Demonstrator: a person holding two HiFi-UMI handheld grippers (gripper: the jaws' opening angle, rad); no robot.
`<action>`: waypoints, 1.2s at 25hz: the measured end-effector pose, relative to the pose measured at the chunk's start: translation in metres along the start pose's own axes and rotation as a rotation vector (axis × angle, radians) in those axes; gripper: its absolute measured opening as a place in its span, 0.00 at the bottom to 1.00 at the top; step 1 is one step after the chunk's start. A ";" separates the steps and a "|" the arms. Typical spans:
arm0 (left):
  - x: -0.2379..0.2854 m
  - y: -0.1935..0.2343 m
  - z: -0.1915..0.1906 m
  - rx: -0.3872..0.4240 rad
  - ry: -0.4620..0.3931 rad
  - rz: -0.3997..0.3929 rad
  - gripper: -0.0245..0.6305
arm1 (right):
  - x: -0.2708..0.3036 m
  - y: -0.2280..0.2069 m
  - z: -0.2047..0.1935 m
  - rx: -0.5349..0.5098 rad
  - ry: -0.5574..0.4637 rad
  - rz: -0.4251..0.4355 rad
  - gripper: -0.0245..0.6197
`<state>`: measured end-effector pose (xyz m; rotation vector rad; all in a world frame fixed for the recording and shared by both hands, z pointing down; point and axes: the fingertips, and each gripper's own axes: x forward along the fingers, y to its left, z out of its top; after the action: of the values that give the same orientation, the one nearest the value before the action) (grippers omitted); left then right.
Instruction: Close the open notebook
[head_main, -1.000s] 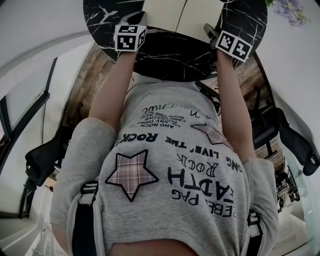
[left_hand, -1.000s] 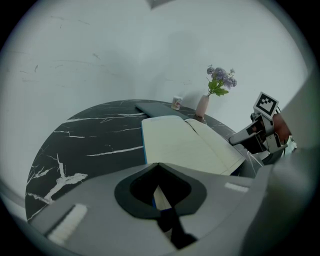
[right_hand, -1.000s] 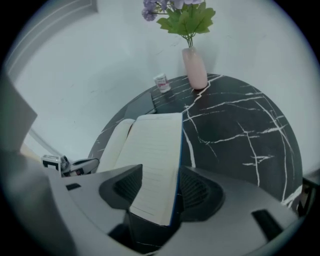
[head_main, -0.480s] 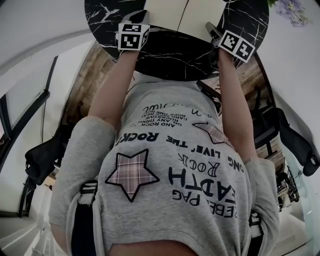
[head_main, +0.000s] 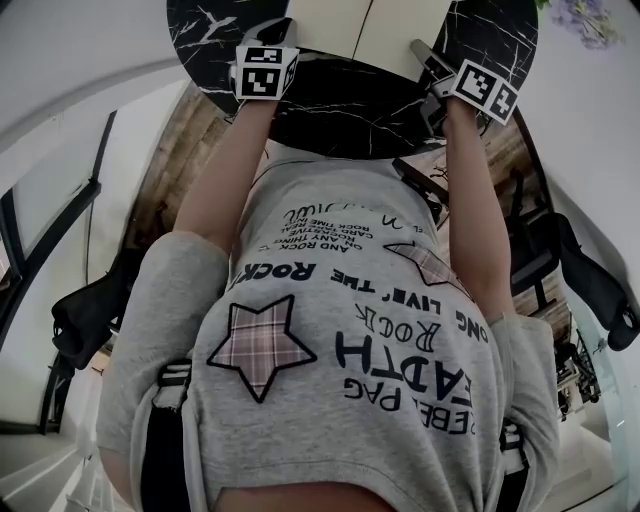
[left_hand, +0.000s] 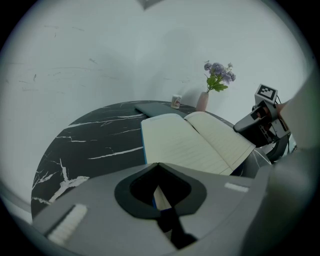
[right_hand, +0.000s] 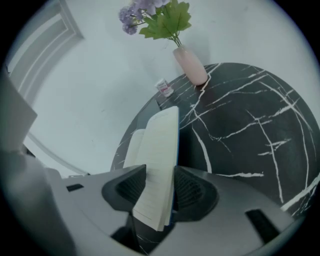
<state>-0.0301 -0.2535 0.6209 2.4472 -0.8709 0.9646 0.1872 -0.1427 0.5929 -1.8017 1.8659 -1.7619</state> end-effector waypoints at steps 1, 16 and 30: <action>0.000 0.000 0.000 0.000 -0.001 0.001 0.05 | -0.003 0.002 0.002 -0.005 -0.005 0.004 0.31; -0.001 0.001 0.000 -0.007 -0.012 0.001 0.05 | -0.024 0.022 0.016 -0.102 -0.042 0.021 0.18; -0.001 0.001 0.001 -0.011 -0.021 0.000 0.05 | -0.023 0.077 0.023 -0.174 -0.038 0.132 0.18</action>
<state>-0.0308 -0.2542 0.6203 2.4526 -0.8811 0.9328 0.1574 -0.1644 0.5175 -1.7037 2.1287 -1.5554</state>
